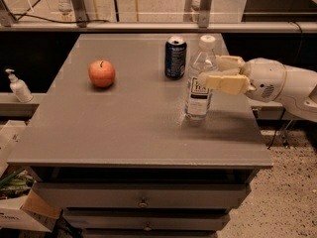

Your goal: Place blue plastic bottle upright

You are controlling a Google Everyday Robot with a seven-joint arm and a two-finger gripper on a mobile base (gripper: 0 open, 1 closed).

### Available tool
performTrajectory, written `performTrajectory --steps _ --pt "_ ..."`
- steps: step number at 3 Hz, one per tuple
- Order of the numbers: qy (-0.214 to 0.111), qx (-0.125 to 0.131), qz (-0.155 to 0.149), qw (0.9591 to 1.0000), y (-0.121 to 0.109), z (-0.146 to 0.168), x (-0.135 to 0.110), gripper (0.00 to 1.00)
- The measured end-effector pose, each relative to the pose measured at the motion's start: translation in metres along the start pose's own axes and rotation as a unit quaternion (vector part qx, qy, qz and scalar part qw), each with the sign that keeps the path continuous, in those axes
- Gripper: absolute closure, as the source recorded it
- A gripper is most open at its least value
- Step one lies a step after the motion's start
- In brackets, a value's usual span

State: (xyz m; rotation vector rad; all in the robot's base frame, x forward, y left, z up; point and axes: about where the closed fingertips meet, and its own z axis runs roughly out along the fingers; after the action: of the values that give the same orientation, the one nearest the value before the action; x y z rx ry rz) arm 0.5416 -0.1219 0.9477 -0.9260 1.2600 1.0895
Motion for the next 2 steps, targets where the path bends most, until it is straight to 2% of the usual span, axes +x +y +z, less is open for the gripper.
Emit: performTrajectory --steps 1,2 --pt "-0.017 -0.007 -0.019 0.9997 -0.0051 -0.013 -0.004 1.0" --pt "-0.015 -0.033 -0.034 0.9988 -0.0027 -0.0124 -0.0046 1.0"
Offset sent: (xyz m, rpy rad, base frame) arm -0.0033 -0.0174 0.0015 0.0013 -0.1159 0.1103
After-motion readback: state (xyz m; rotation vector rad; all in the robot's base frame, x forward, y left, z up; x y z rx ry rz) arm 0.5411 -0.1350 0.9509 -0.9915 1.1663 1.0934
